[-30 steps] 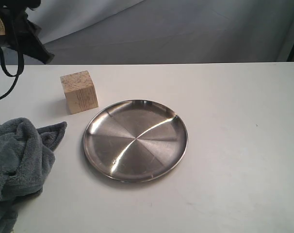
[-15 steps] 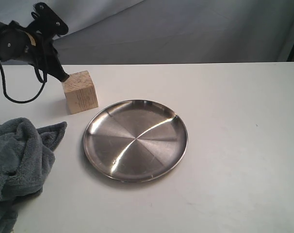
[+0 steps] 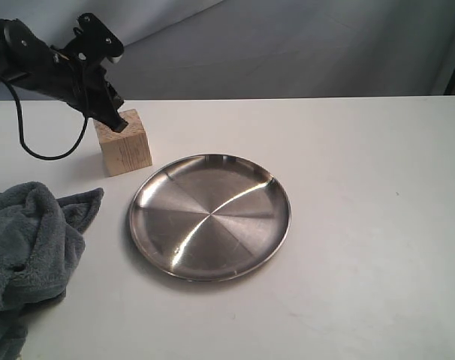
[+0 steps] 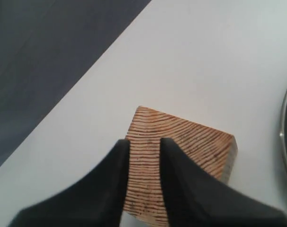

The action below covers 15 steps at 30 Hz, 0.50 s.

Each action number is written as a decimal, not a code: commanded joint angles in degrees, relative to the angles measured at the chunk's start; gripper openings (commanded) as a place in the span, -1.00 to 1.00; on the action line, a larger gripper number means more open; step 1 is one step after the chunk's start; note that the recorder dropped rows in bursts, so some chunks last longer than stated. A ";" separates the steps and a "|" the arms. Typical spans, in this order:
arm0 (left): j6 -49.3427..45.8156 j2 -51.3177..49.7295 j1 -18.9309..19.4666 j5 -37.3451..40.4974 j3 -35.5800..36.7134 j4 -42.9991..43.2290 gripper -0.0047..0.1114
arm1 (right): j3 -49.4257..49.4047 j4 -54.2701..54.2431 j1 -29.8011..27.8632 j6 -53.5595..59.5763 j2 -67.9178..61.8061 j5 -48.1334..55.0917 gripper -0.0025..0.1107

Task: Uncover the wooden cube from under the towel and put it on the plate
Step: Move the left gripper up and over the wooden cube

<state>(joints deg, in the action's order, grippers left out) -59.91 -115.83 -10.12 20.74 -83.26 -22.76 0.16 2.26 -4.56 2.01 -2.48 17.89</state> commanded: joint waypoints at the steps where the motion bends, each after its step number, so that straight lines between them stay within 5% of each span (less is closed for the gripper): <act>1: -0.60 0.27 -0.08 0.20 -0.38 -0.22 0.32 | -0.16 0.07 0.04 0.55 0.26 -0.12 -0.96; 4: -0.50 0.27 -0.08 -0.83 -0.38 0.95 0.90 | -0.16 0.07 0.04 0.55 0.26 -0.12 -0.96; 15: -0.36 0.27 -0.08 -0.33 -0.38 5.30 0.88 | -0.16 0.07 0.04 0.55 0.26 -0.12 -0.96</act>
<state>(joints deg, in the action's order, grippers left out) -60.36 -115.95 -10.12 20.09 -83.26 -17.56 0.16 2.26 -4.56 2.01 -2.48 17.89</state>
